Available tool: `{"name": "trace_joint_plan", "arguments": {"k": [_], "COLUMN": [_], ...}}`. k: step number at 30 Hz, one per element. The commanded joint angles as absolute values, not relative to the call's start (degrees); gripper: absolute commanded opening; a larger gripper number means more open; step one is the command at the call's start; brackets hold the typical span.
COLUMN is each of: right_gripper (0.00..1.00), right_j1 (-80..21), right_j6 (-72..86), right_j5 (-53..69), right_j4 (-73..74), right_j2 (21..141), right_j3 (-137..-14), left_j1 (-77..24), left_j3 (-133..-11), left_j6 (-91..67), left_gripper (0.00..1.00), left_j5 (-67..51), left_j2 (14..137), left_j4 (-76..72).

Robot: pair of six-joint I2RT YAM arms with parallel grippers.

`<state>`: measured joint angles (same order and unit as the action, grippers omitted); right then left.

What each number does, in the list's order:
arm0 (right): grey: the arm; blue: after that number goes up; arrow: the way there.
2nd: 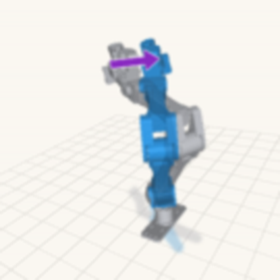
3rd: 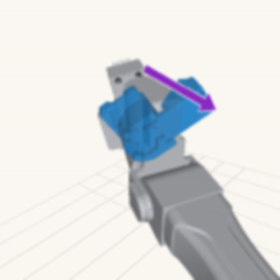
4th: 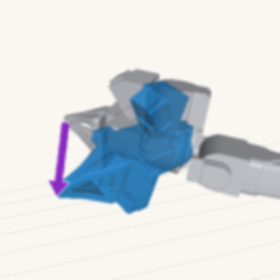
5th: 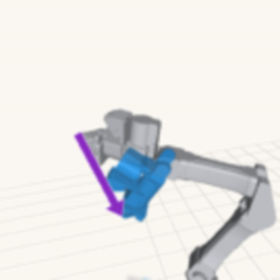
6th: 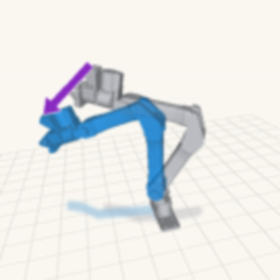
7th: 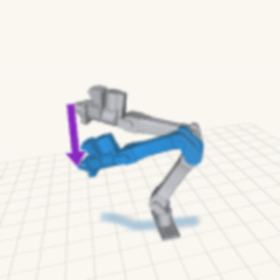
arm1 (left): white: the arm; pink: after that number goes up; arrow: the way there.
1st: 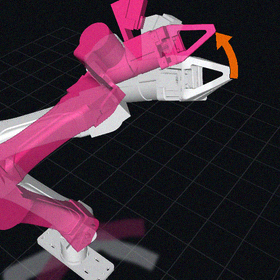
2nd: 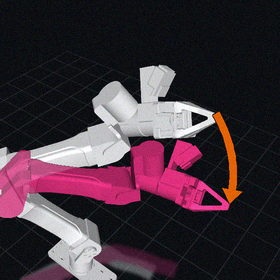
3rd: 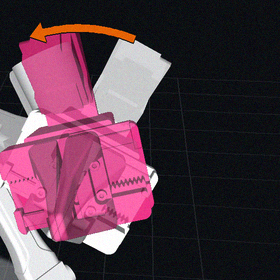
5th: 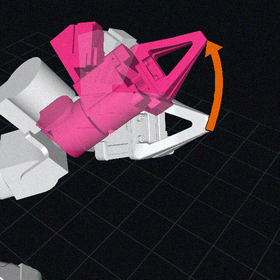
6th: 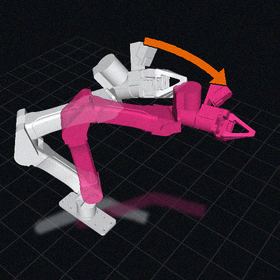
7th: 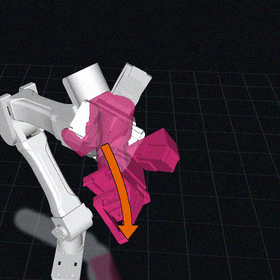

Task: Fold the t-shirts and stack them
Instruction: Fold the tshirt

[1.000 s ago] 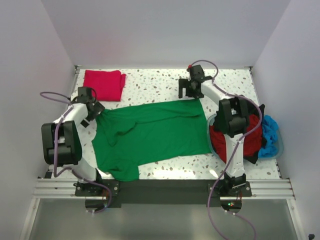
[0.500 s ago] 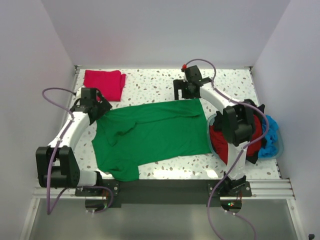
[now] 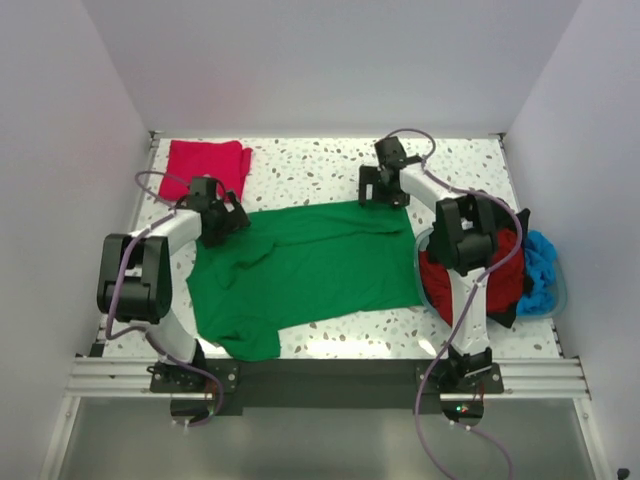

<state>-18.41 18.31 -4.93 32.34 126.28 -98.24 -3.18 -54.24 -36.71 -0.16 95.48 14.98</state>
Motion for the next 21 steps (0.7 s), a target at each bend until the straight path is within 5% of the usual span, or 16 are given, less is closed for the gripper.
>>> {"name": "trace_joint_plan", "arguments": {"k": [1, 10, 21], "right_gripper": [0.99, 0.99, 0.99], "right_j1": [-14.2, -6.6, -4.5], "right_j6": [19.8, 19.8, 17.8], "right_j5": [-5.9, -5.9, -4.6], "right_j4": [34.8, 35.2, 36.1], "right_j2": [129.1, 131.0, 136.9], "right_j3": [-100.9, -102.7, -112.1], "left_j1": [-3.9, -8.6, -9.9], "left_j3": [-58.4, -66.2, -95.6], "left_j6": [-33.8, -33.0, -28.9], "left_gripper": [1.00, 1.00, 1.00], "left_j5": [-4.8, -4.2, -1.1], "left_j2": [100.6, 110.3, 129.4], "left_j4": [10.5, 10.3, 18.1]}}
